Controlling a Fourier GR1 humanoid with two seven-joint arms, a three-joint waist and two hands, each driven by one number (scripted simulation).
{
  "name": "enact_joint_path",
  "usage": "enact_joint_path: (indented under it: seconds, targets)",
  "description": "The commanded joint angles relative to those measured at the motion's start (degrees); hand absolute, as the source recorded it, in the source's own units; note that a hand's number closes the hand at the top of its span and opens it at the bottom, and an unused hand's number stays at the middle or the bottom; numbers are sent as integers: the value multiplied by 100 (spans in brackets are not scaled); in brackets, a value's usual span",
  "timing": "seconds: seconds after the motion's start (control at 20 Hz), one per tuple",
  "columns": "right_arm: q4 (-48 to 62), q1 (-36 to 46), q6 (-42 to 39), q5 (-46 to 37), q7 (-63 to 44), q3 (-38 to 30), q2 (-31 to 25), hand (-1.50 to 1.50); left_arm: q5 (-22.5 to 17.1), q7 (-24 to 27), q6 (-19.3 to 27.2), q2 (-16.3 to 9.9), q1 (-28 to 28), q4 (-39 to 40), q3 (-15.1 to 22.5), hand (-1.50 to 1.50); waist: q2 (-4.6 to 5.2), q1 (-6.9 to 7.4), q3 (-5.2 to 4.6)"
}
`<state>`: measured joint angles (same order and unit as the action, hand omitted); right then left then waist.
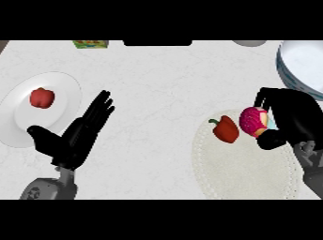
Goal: Pick the cupcake from the placemat and place it in the bowl
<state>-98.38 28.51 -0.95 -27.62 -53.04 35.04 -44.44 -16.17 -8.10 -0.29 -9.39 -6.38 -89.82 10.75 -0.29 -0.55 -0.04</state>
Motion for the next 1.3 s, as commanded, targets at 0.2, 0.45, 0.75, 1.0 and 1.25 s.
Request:
enact_joint_path:
  seconds: [0.2, 0.45, 0.75, 1.0, 1.25]
  targets:
    - [-1488, 504, -784, 163, -777, -1319, -747, 150, 6, -65, -72, -8, -40, -61, -77, 0, -2, -10, -2]
    - [-1982, 569, -1285, 168, -1360, -1786, -607, 150, 6, 166, -257, 90, -102, 318, -154, 0, 9, 9, -2]
    - [-686, 712, -912, -282, -176, -2338, -218, 150, 29, -81, -254, 176, -579, 524, -310, 0, 41, 63, 1]
    - [421, 710, -940, -279, 890, -3120, -472, 150, 235, -34, -214, 192, -42, -23, -105, 0, 37, 88, 4]
    - [2043, 731, -128, -499, 2313, -3450, -248, 150, 100, -237, -277, 155, -178, -69, -245, 0, 61, 151, 9]
